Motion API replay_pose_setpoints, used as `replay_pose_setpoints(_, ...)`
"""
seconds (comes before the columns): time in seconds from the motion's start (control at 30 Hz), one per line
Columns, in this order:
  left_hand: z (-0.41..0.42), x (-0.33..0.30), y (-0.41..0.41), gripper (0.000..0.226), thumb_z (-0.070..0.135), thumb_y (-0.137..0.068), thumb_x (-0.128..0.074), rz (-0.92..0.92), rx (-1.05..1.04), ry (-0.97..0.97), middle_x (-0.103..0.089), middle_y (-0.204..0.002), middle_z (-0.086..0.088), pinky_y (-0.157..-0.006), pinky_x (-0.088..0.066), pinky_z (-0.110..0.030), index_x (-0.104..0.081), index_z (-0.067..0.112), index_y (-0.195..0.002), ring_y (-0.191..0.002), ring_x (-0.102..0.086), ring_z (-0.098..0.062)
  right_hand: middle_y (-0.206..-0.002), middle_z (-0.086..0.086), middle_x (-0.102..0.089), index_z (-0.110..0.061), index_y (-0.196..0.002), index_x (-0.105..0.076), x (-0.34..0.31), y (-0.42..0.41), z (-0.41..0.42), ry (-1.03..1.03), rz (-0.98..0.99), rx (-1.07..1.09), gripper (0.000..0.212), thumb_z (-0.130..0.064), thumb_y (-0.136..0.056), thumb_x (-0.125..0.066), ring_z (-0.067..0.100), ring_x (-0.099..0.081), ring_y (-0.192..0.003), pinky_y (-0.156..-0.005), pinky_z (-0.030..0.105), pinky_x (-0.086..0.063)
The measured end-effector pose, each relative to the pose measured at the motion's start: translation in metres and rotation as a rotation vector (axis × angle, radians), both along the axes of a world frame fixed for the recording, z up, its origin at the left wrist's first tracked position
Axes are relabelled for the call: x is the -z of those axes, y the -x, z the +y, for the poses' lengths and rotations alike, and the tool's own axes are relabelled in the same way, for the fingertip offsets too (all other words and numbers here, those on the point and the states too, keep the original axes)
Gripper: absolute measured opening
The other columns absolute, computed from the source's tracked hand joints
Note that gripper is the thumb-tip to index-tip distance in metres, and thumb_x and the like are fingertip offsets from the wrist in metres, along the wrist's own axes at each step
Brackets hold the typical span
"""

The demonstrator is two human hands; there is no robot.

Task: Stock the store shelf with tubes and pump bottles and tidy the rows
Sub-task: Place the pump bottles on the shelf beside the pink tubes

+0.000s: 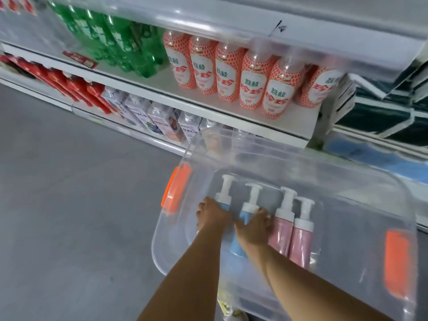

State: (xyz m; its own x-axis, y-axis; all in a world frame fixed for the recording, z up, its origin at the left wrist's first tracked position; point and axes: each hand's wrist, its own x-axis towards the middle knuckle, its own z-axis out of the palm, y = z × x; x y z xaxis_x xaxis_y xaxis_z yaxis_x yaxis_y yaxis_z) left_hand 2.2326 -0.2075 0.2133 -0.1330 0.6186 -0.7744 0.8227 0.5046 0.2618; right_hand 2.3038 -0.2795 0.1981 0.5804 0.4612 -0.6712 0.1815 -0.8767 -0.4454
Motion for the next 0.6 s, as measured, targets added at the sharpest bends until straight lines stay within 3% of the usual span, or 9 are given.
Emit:
replay_pose_setpoints(0.17,-0.006,-0.013,-0.003,0.060,0.028,-0.067,-0.076,-0.046,-0.006,0.036,-0.060,-0.117,-0.009,-0.089,-0.053,-0.036,-0.053,0.011,-0.119,-0.106,-0.061,-0.030,-0.120,0.013,-0.053,-0.007,-0.120,-0.042,-0.008,-0.009,-0.001,-0.043,0.153,0.040,0.061,-0.024,-0.074,-0.078,0.029,-0.052,-0.116,-0.098,0.040,-0.045)
replay_pose_setpoints(0.23,-0.008,-0.026,-0.004,0.049,0.028,-0.064,-0.077,-0.100,-0.037,0.022,-0.065,-0.104,-0.006,-0.078,-0.054,-0.032,-0.061,0.013,-0.107,-0.095,-0.065,-0.027,-0.116,0.009,-0.058,-0.012,-0.116,-0.046,-0.021,-0.019,-0.005,-0.053,0.277,0.078,0.055,-0.018,-0.072,-0.078,0.023,-0.059,-0.105,-0.084,0.036,-0.052)
replay_pose_setpoints(0.3,-0.010,-0.044,-0.004,0.039,0.029,-0.057,-0.076,-0.199,-0.080,0.031,-0.069,-0.092,-0.005,-0.074,-0.055,-0.032,-0.067,0.015,-0.093,-0.086,-0.066,-0.025,-0.110,0.011,-0.063,-0.012,-0.114,-0.049,-0.040,-0.030,-0.011,-0.090,0.386,0.111,0.050,-0.007,-0.072,-0.075,0.020,-0.063,-0.092,-0.068,0.028,-0.050)
replay_pose_setpoints(0.4,-0.015,-0.076,-0.004,0.043,0.029,-0.046,-0.075,-0.406,-0.149,0.064,-0.072,-0.086,-0.009,-0.074,-0.057,-0.036,-0.071,0.014,-0.086,-0.081,-0.069,-0.025,-0.106,0.013,-0.066,-0.008,-0.115,-0.053,-0.078,-0.048,-0.019,-0.141,0.478,0.118,0.049,0.004,-0.072,-0.072,0.022,-0.065,-0.090,-0.069,0.028,-0.051)
replay_pose_setpoints(0.5,-0.022,-0.115,-0.002,0.034,0.014,-0.065,-0.080,-0.562,-0.182,0.159,-0.073,-0.091,-0.011,-0.073,-0.057,-0.033,-0.070,0.010,-0.096,-0.082,-0.070,-0.023,-0.101,0.010,-0.068,-0.016,-0.113,-0.056,-0.121,-0.064,-0.032,-0.183,0.550,0.122,0.048,0.000,-0.070,-0.073,0.023,-0.068,-0.089,-0.076,0.037,-0.057)
replay_pose_setpoints(0.6,-0.031,-0.156,-0.005,0.026,0.007,-0.078,-0.074,-0.660,-0.164,0.204,-0.073,-0.092,-0.009,-0.065,-0.054,-0.026,-0.069,0.010,-0.103,-0.078,-0.070,-0.018,-0.098,0.011,-0.069,-0.016,-0.110,-0.060,-0.169,-0.078,-0.047,-0.261,0.591,0.149,0.042,-0.002,-0.073,-0.073,0.017,-0.071,-0.076,-0.060,0.028,-0.055)
